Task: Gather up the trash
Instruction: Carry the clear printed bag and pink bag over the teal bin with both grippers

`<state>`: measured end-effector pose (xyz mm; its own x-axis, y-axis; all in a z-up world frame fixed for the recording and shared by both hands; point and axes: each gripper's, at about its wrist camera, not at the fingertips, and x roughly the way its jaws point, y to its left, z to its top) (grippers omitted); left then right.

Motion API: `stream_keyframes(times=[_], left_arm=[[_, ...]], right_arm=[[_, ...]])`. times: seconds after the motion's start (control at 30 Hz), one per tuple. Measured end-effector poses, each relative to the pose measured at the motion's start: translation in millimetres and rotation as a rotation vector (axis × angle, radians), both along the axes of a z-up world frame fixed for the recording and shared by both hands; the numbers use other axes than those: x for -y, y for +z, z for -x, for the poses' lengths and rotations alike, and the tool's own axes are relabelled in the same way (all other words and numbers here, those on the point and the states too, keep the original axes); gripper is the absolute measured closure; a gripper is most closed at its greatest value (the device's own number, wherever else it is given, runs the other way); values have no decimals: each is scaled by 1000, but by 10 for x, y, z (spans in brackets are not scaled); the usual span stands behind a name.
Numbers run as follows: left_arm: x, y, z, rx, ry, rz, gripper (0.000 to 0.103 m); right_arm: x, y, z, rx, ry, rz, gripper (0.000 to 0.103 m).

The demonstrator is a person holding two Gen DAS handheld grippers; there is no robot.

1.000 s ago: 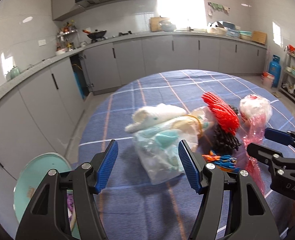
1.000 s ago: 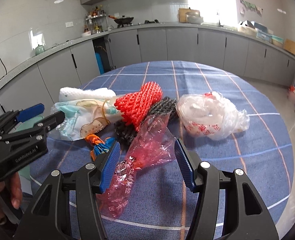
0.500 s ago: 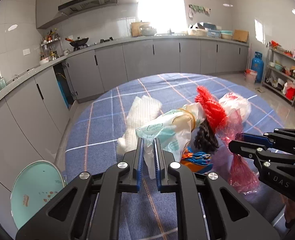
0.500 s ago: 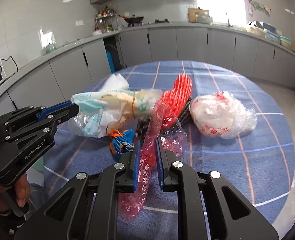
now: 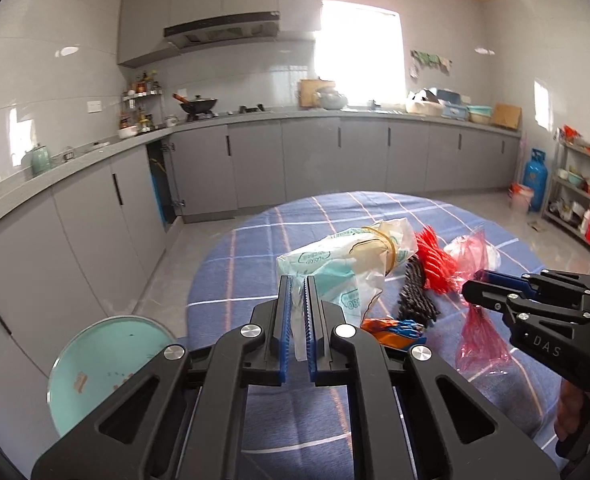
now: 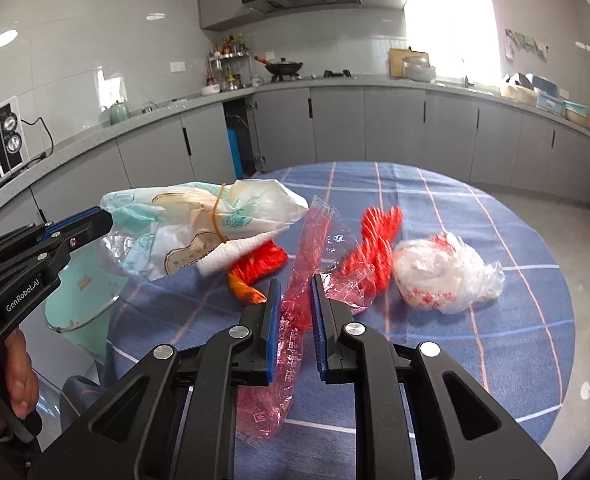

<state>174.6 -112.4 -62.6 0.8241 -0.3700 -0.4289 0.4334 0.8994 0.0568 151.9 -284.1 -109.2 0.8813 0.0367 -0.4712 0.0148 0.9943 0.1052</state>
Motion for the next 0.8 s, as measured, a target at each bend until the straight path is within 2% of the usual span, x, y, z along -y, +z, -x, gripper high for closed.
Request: stream_keyframes(times=[0.23,0.57,0.8], left_arm=[[-239,37,71,21,58,15,96],[-767,131,78,51,205,23,96],[-1047,181,97,59,272,27,96]], right_arm=[[-198,124,-143,58,46,-5,87],[-630,259,-426,120,172,-13,87],[-900,318,-584,132,239,-1,87]])
